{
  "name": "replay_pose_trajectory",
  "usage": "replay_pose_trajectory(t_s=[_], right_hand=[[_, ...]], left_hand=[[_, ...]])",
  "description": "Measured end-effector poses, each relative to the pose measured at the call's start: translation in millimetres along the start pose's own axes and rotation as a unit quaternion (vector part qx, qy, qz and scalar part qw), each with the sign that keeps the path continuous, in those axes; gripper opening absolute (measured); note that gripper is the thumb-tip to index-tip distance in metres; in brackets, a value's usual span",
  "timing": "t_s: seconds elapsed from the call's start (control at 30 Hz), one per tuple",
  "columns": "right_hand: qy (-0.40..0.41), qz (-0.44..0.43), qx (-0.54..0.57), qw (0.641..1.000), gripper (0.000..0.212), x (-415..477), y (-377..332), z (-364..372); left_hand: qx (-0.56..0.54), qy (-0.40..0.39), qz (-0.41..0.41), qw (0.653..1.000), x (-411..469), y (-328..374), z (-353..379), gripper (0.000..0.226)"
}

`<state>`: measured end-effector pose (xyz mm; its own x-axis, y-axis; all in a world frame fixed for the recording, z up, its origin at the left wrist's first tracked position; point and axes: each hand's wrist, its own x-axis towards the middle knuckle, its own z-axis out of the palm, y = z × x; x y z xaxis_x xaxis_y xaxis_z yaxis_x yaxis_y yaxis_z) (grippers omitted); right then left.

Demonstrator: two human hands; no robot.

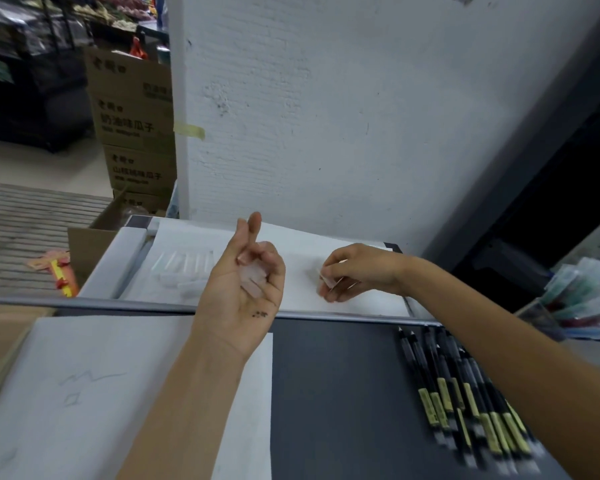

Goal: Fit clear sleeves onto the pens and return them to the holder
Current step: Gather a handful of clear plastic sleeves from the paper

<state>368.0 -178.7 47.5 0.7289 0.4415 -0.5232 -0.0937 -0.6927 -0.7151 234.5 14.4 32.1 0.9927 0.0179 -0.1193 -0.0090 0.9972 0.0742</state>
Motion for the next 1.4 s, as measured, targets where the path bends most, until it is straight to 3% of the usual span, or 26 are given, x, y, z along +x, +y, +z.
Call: replay_pose_trajectory(t_s=[0.17, 0.33, 0.47, 0.73, 0.93, 1.1, 1.2, 1.3, 1.4], right_hand=[[0.148, -0.018, -0.008, 0.989, 0.028, -14, -14, -7], [0.277, -0.148, -0.038, 0.949, 0.016, -53, -67, 5], [0.257, -0.22, -0.084, 0.937, 0.018, -83, -109, 40], [0.248, -0.231, -0.208, 0.917, 0.021, -70, -134, 104], [0.392, -0.269, -0.126, 0.871, 0.021, -55, -140, 100], [0.282, -0.157, -0.086, 0.942, 0.01, -9, -131, 105], [0.187, -0.107, -0.131, 0.968, 0.02, 20, -130, 118], [0.11, -0.094, -0.242, 0.959, 0.047, 37, -128, 120], [0.157, -0.126, -0.281, 0.938, 0.057, 42, -119, 111]], left_hand=[[0.031, -0.02, 0.014, 0.999, -2, 2, 1, 0.014], [0.036, 0.007, 0.052, 0.998, -6, 6, 7, 0.025], [0.003, 0.055, 0.071, 0.996, -9, 9, 8, 0.033], [0.022, 0.074, 0.114, 0.99, -16, 24, 12, 0.03], [-0.097, 0.102, 0.152, 0.978, -25, 60, 14, 0.038], [-0.128, 0.099, 0.227, 0.96, -34, 96, 13, 0.024], [-0.118, 0.087, 0.234, 0.961, -35, 108, 6, 0.022], [-0.12, 0.042, 0.236, 0.963, -36, 119, 1, 0.019], [-0.13, 0.014, 0.234, 0.963, -34, 120, 0, 0.024]])
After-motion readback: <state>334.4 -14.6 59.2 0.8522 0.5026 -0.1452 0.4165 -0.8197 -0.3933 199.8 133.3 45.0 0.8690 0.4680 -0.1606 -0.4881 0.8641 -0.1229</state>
